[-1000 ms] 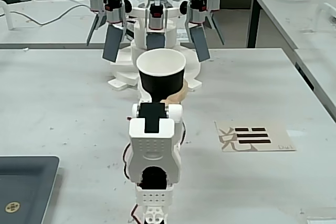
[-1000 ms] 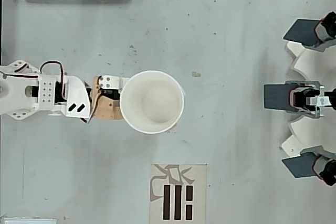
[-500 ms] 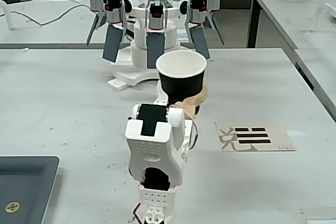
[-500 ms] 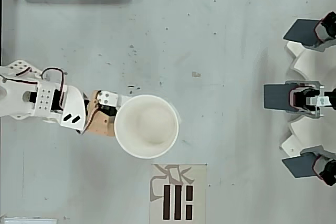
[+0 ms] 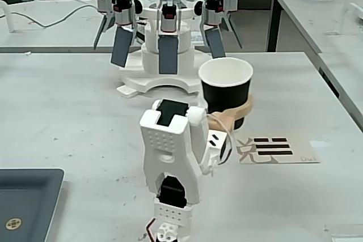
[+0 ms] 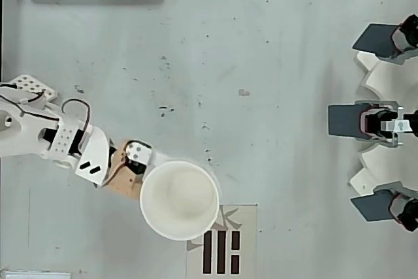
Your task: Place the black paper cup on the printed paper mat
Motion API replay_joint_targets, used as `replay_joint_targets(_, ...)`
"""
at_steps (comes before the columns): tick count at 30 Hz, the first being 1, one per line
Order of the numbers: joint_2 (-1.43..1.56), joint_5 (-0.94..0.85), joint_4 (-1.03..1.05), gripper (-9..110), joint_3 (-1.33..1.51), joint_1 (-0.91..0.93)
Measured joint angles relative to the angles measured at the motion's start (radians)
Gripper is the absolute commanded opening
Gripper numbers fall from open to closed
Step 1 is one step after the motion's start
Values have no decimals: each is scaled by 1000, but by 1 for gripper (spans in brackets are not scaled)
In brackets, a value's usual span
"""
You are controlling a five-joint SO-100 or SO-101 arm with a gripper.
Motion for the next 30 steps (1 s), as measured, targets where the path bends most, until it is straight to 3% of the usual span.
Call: replay_joint_targets(30,-606,35,-15,6,-566,163)
